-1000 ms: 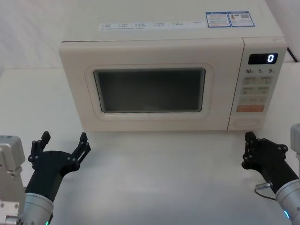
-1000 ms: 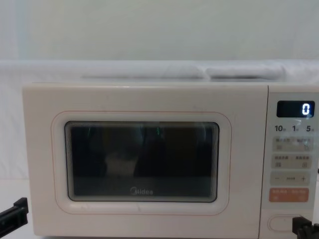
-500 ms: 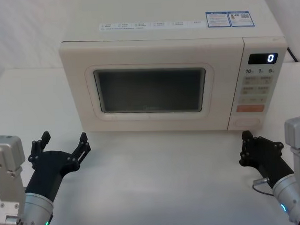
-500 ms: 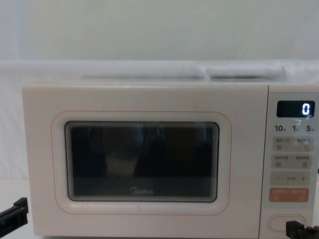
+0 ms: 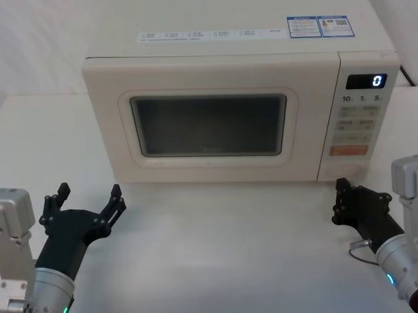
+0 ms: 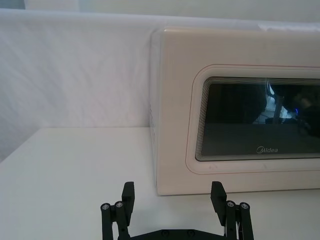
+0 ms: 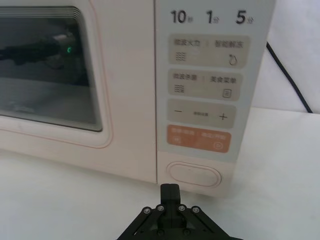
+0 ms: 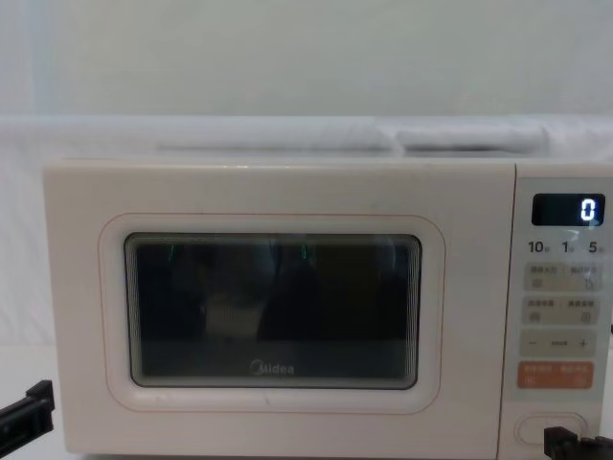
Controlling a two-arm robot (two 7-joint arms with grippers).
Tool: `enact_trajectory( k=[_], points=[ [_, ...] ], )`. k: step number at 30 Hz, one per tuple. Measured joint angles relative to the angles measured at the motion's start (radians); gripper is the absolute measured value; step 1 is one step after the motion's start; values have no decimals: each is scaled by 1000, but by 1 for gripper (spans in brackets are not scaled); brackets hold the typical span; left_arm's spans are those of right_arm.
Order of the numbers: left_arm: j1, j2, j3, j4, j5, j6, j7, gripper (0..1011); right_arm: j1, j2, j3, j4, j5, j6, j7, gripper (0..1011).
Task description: Press the button to open the microwave door with one hand; close the microwave door with the other hand.
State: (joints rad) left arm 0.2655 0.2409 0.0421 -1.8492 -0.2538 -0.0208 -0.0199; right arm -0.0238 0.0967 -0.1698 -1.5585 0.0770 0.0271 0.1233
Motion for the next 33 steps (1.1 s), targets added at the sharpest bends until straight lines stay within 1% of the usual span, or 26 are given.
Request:
enact_trajectory(
  k=[6,13,14,33],
  points=[
    [0,0,0,0,0,0,0,1001,21,-10,12,34,9,-3,-2,0],
    [0,0,0,0,0,0,0,1001,41,-17,17,60,11,-7,-6,0],
    [0,0,0,0,0,0,0,1001,49,-19,18,72,12,-9,-7,0],
    [0,0,0,0,0,0,0,1001,102,-32,25,138,11,-24,-9,0]
  ],
)
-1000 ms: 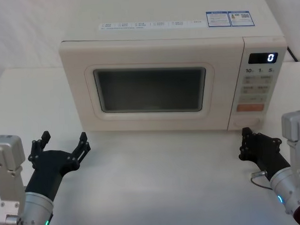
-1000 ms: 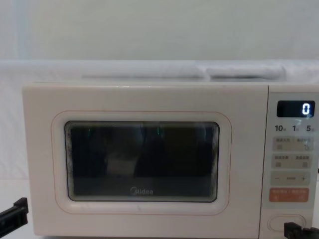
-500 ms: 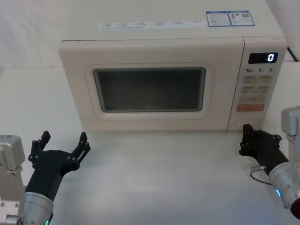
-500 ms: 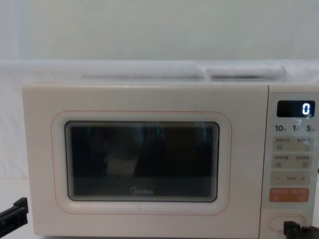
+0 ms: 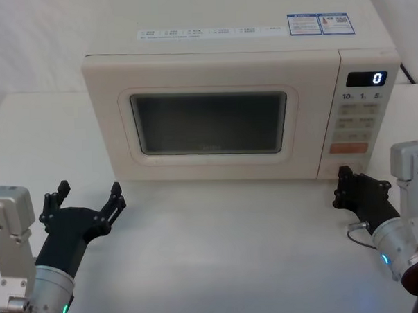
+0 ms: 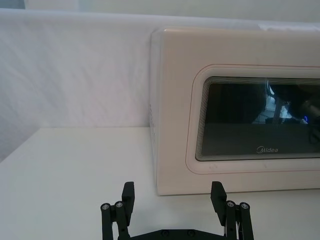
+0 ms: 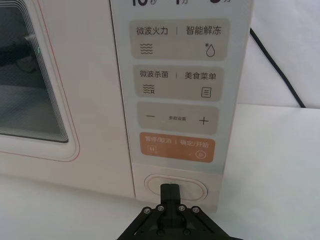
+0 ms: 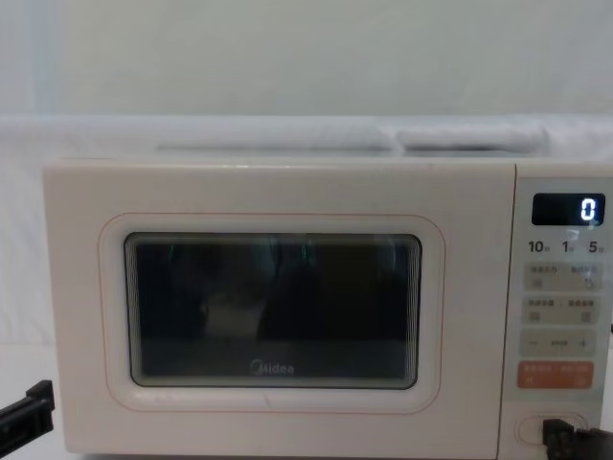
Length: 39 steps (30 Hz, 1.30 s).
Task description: Press the button to open the microwave door with one hand; close the microwave door with the other hand.
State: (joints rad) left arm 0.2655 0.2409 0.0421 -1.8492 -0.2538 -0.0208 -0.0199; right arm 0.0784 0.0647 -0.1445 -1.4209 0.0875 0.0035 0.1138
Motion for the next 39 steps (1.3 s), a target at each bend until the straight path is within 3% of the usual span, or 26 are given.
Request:
enact_trajectory(
  k=[39],
  points=[
    [0,0,0,0,0,0,0,1001,42,-11,13,63,4,-6,-4,0]
  ],
)
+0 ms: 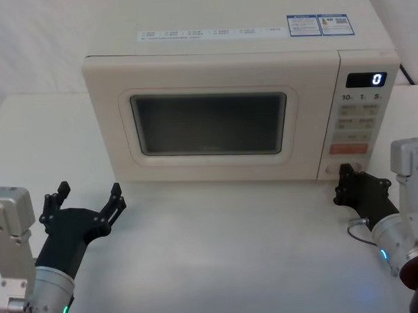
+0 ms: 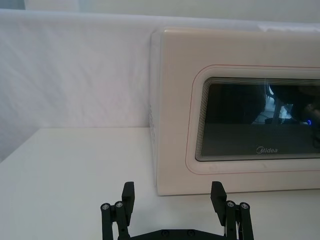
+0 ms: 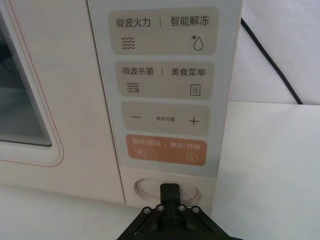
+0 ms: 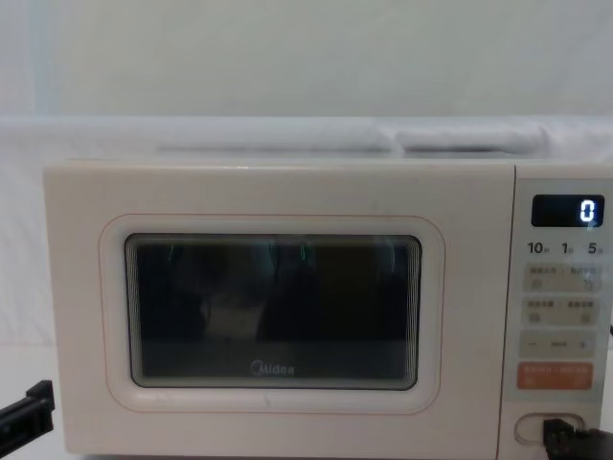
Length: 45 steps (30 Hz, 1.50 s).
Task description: Press the button to open the microwave door with one hand; close the microwave door with the other hand.
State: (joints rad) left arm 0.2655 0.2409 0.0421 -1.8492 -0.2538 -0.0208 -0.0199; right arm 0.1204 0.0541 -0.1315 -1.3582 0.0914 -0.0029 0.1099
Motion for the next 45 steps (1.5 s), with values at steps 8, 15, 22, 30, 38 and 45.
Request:
enact_trajectory(
  k=[8,15,22,30,38,45],
  points=[
    [0,0,0,0,0,0,0,1001,14,-1,4,19,1,-4,0,0],
    [0,0,0,0,0,0,0,1001,29,-4,4,40,1,-8,1,0],
    [0,0,0,0,0,0,0,1001,42,-8,3,58,2,-12,1,0],
    [0,0,0,0,0,0,0,1001,46,-9,2,60,2,-14,3,0],
    [0,0,0,0,0,0,0,1001,13,-1,4,14,6,-13,9,0],
    [0,0,0,0,0,0,0,1001,-34,15,1,-50,10,0,20,0]
  ],
)
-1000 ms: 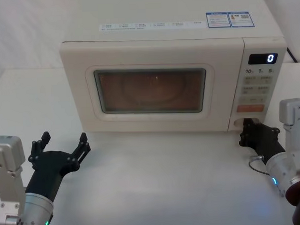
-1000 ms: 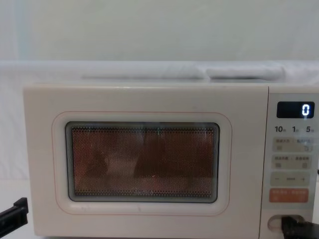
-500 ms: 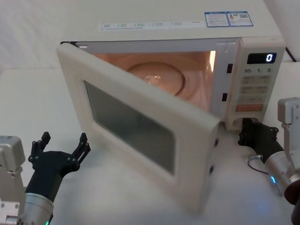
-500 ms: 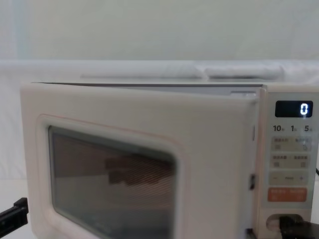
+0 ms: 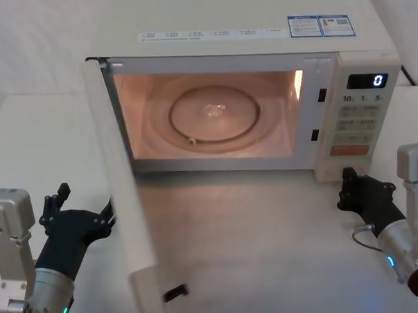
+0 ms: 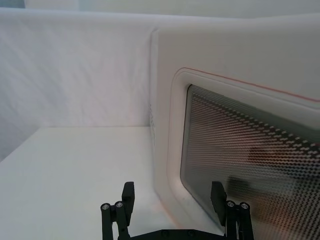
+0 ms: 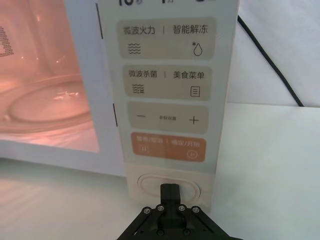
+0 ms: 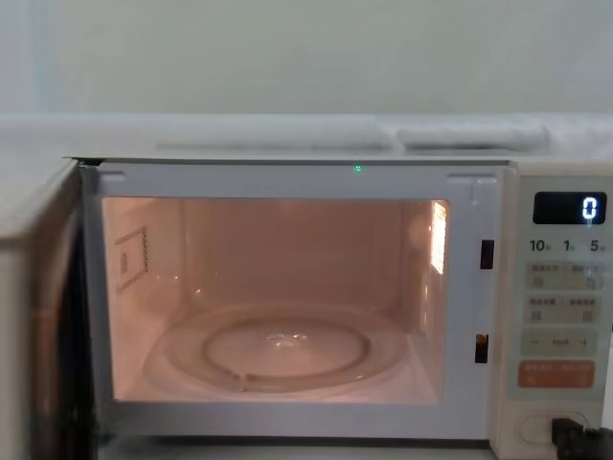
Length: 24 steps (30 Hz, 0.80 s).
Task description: Press the button to open the microwave door with one hand; close the microwave door with the other hand.
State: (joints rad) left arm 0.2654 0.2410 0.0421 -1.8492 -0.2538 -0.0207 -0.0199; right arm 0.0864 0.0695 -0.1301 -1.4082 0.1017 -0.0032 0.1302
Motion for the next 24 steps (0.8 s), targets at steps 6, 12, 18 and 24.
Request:
enact_trajectory(
  k=[6,12,18,24],
  points=[
    [0,0,0,0,0,0,0,1001,-46,22,-2,-59,4,15,10,0],
    [0,0,0,0,0,0,0,1001,-90,44,-4,-113,14,24,28,0],
    [0,0,0,0,0,0,0,1001,-137,79,-8,-164,40,9,70,0],
    [0,0,0,0,0,0,0,1001,-166,106,-1,-195,68,-2,90,37]
  ],
)
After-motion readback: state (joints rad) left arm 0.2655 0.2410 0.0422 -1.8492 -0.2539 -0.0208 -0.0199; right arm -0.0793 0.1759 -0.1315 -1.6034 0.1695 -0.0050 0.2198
